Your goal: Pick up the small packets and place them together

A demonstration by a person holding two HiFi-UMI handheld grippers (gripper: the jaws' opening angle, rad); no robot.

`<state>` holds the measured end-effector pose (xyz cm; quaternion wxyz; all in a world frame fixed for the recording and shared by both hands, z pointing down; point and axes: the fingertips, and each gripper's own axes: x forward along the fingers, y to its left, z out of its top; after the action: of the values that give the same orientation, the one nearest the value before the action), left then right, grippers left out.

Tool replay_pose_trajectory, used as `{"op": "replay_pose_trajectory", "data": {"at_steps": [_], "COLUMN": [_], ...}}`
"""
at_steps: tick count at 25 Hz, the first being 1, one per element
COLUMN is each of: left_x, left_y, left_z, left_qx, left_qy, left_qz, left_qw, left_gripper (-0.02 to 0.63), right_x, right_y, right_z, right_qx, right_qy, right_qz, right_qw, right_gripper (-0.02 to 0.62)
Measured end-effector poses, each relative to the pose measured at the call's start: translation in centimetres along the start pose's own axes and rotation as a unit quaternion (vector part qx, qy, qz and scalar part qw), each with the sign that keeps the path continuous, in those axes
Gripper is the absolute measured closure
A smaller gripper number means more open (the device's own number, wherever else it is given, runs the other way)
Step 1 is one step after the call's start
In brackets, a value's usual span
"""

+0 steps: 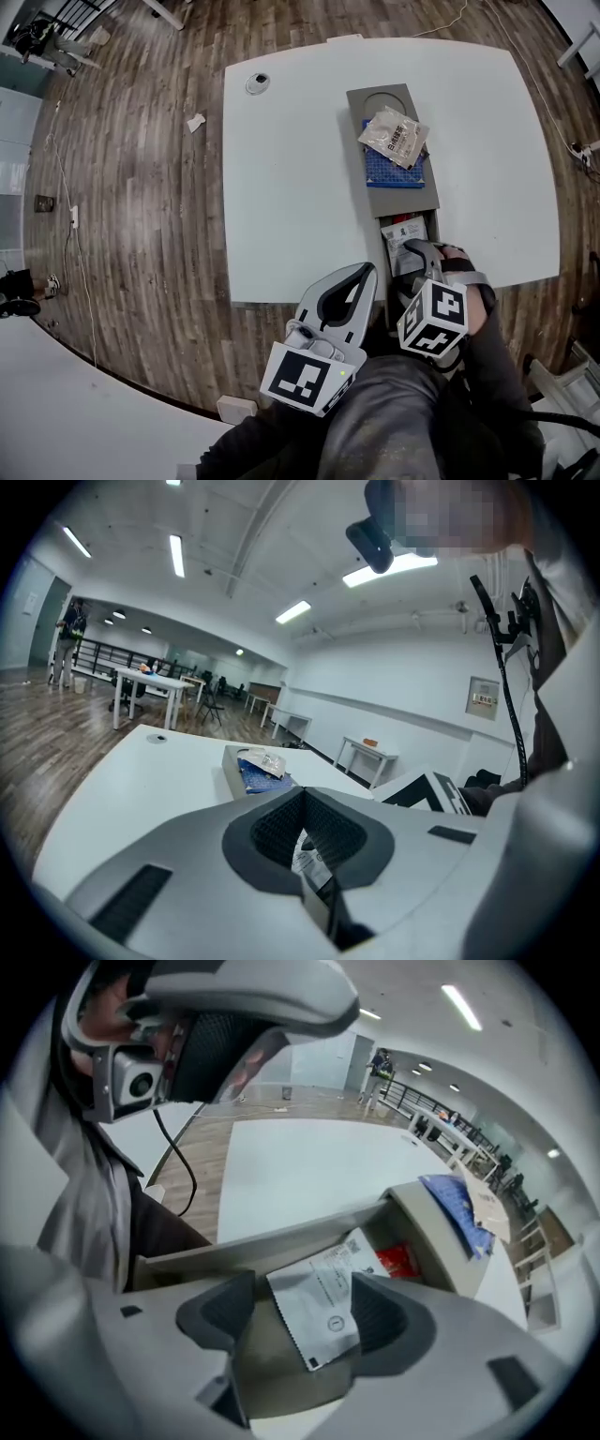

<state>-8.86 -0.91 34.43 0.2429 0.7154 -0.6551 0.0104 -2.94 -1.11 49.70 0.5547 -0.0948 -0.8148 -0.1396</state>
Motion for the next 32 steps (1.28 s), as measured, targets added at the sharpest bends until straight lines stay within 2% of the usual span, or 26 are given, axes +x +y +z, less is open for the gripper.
{"op": "replay_pose_trajectory", "data": {"at_steps": [3, 5, 6, 7, 11, 16, 18, 21, 24, 27, 30, 32], "left_x": [0.0, 0.2, 0.4, 0.5, 0.6, 0.5, 0.5, 0.4, 0.2, 0.0, -0.2, -0.3], "left_y": [0.9, 1.5, 1.7, 1.7, 1.2, 1.0, 1.0, 1.0, 1.3, 2.1, 2.6, 2.3], "left_z": [-0.1, 0.0, 0.0, 0.1, 0.1, -0.2, -0.4, -0.1, 0.0, 0.0, 0.0, -0.1], "left_qx": [-0.005, -0.007, -0.007, -0.007, -0.008, -0.007, -0.007, -0.006, -0.011, -0.014, -0.015, -0.012], "left_qy": [0.003, 0.002, 0.001, 0.001, 0.003, 0.004, 0.006, 0.002, 0.002, 0.002, 0.0, -0.003], "left_qz": [0.007, 0.012, 0.012, 0.011, 0.002, -0.001, -0.002, -0.003, -0.001, 0.005, 0.009, 0.005], "left_qw": [1.0, 0.9999, 0.9999, 0.9999, 1.0, 1.0, 1.0, 1.0, 0.9999, 0.9999, 0.9999, 0.9999], "left_gripper": [0.603, 0.603, 0.603, 0.603, 0.603, 0.603, 0.603, 0.603, 0.603, 0.603, 0.603, 0.603], "right_x": [0.5, 0.4, 0.3, 0.2, -0.1, -0.9, -1.1, -1.3, -0.2, 0.9, 1.1, 0.7], "right_y": [-0.2, -1.0, -1.8, -2.5, -3.1, -1.6, -2.3, -5.2, -6.8, -6.7, -3.9, -2.0], "right_z": [-0.3, -0.3, -0.3, -0.3, -0.2, 0.3, 0.6, 0.5, 0.2, 0.2, 0.1, -0.1], "right_qx": [-0.006, -0.012, -0.013, -0.009, 0.001, 0.017, 0.018, 0.001, -0.022, -0.037, -0.048, -0.041], "right_qy": [0.024, 0.025, 0.022, 0.019, 0.018, -0.005, -0.012, 0.011, 0.051, 0.067, 0.063, 0.05], "right_qz": [0.009, -0.006, -0.026, -0.044, -0.046, -0.009, -0.038, -0.127, -0.153, -0.141, -0.087, -0.066], "right_qw": [1.0, 1.0, 0.999, 0.999, 0.999, 1.0, 0.999, 0.992, 0.987, 0.987, 0.993, 0.996], "right_gripper": [0.278, 0.328, 0.406, 0.592, 0.592, 0.592, 0.592, 0.592, 0.592, 0.592, 0.592, 0.592]}}
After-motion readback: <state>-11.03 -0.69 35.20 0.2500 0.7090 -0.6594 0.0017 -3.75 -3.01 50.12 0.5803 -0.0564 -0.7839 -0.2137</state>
